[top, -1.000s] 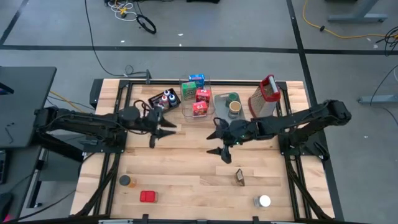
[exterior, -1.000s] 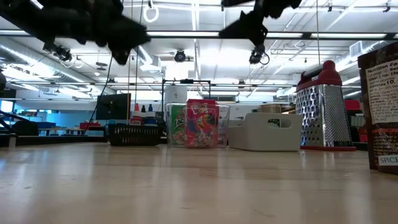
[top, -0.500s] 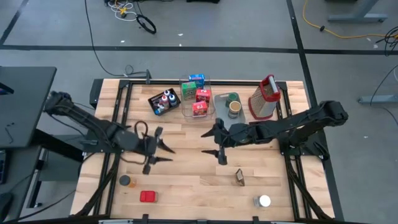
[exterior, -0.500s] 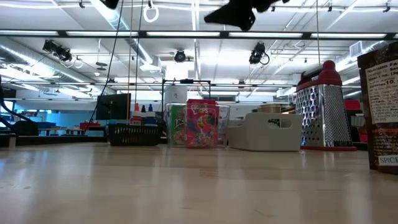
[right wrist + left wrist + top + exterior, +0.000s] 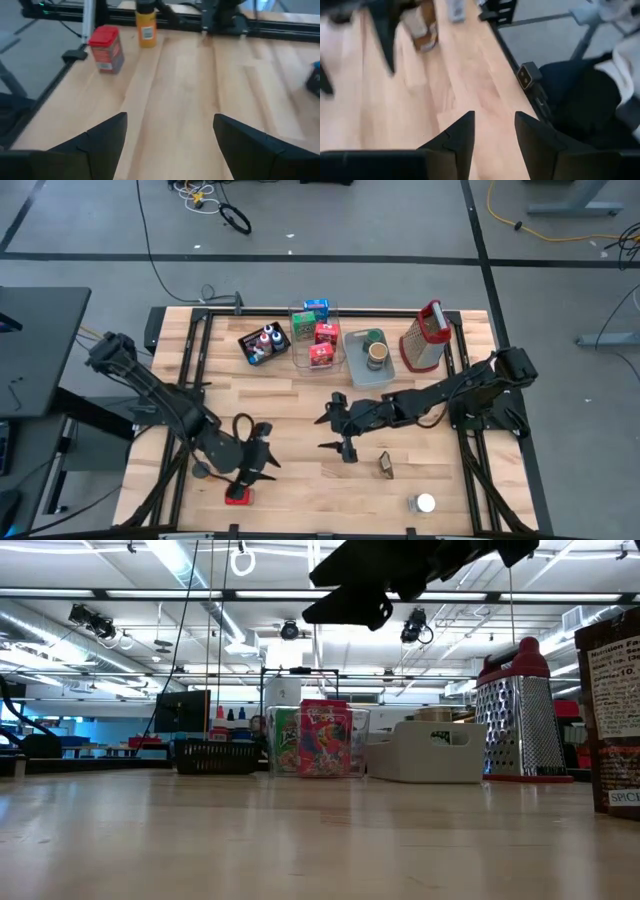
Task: Pick & Place Kitchen Items
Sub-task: Put the red spice can into the gray bin
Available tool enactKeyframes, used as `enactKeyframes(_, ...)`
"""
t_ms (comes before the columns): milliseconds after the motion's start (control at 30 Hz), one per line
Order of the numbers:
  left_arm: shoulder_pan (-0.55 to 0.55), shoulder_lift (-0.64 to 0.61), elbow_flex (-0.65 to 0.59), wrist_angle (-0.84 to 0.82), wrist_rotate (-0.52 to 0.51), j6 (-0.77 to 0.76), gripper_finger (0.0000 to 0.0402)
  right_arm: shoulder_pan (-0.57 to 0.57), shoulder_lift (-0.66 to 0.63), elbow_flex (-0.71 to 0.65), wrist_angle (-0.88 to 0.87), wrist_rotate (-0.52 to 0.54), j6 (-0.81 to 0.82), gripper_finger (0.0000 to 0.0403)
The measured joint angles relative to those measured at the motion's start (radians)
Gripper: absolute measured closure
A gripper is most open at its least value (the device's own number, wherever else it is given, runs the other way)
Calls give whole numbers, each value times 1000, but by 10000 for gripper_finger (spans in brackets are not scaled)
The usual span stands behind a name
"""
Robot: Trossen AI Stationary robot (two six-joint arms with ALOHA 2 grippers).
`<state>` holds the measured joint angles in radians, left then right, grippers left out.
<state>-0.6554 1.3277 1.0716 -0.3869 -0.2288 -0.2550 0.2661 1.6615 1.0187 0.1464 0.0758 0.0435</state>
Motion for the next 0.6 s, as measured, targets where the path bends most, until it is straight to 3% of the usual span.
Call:
enactKeyframes(400,-83,50,6,-201,56,-384,172,4,3,0,10,-51,37,97)
enactKeyframes(600,-176,58,-24,-216,-10,-552,161,4,3,0,10,-51,19,97)
